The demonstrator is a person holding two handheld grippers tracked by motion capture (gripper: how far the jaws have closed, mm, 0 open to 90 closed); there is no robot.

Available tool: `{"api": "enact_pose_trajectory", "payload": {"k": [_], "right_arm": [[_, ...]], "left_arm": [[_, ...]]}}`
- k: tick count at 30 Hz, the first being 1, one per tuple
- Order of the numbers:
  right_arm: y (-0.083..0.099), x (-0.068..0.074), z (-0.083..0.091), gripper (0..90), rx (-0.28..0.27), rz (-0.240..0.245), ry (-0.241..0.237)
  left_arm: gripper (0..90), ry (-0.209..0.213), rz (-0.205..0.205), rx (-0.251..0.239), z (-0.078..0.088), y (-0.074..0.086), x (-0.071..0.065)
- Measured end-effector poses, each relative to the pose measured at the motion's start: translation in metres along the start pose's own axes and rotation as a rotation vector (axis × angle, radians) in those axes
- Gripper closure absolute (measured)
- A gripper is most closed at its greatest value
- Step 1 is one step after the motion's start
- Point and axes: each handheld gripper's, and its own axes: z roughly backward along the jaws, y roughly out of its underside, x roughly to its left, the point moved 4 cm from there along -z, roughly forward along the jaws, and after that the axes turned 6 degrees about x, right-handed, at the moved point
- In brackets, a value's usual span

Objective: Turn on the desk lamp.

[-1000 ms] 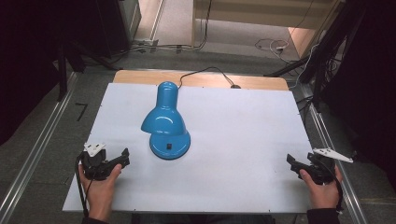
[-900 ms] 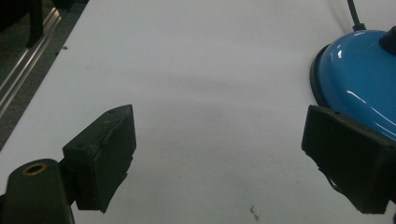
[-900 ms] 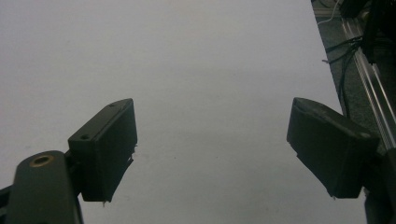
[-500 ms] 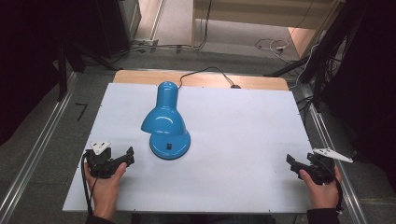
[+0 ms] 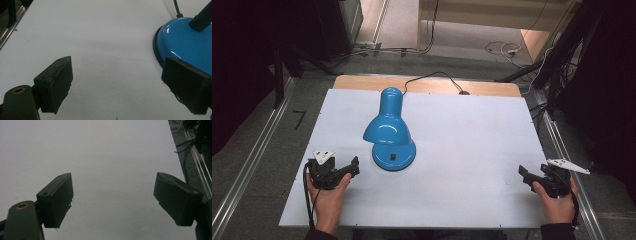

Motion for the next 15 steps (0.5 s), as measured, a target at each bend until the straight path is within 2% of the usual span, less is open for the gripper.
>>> {"api": "enact_pose_trajectory", "payload": {"k": [15], "right_arm": [[0.0003,0.0002,-0.0016,14.8,0.008,-0.003,-0.007]], "left_arm": [[11.2,0.006,-0.010,0.009,-0.0058,-0.0013,-0.0081]]}}
